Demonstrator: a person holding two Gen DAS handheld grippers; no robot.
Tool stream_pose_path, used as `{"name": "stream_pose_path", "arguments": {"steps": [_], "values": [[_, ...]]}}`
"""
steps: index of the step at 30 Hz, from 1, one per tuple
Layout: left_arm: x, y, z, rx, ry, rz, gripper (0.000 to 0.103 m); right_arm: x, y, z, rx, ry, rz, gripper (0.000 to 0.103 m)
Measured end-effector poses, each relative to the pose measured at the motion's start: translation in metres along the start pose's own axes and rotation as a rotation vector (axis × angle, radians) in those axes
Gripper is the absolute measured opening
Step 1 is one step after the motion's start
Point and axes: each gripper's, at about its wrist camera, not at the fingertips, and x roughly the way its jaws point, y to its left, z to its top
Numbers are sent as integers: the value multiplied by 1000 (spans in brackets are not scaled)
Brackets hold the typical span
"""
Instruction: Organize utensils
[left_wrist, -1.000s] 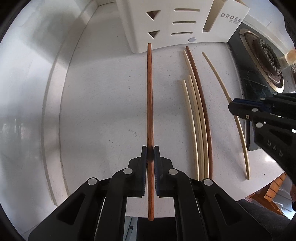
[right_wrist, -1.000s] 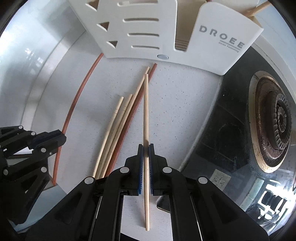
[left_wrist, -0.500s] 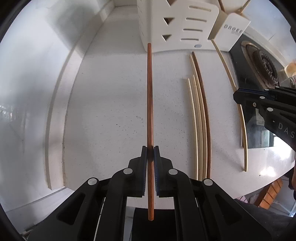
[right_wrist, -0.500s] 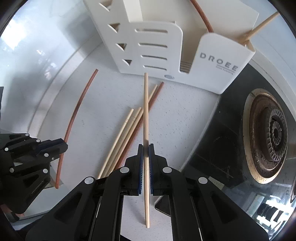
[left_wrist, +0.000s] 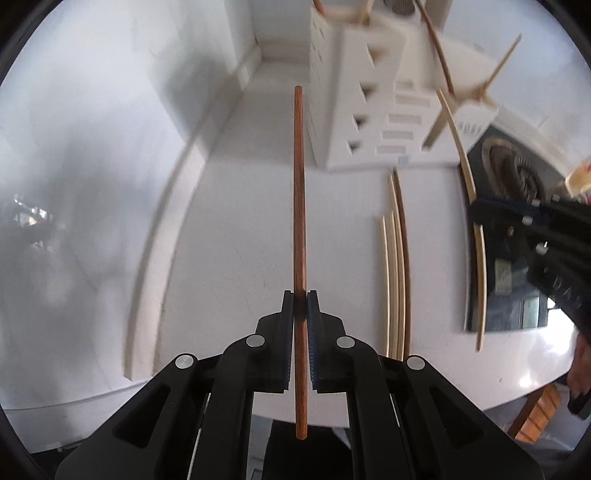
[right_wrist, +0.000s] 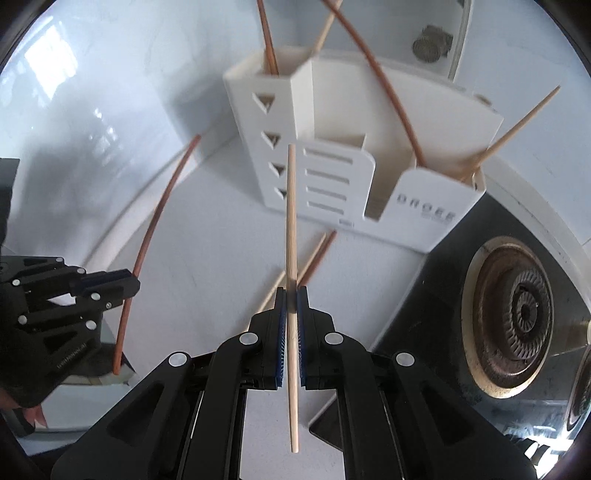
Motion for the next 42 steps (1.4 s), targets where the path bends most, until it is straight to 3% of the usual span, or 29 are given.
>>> {"name": "stream_pose_path", "arguments": {"steps": [5, 18, 28, 42], "values": [[-22, 5, 13, -25, -107, 2, 6, -21, -10, 5, 14, -76, 15, 6], [-79, 2, 55, -62, -276, -60, 6, -52, -24, 32, 46, -250, 18, 6], [-102, -13, 65, -24, -442, -83, 6, -70, -32, 45, 58, -352, -5, 6], [-123, -18, 90, -46, -600, -96, 6, -94, -58, 64, 103, -498, -7, 6]]}}
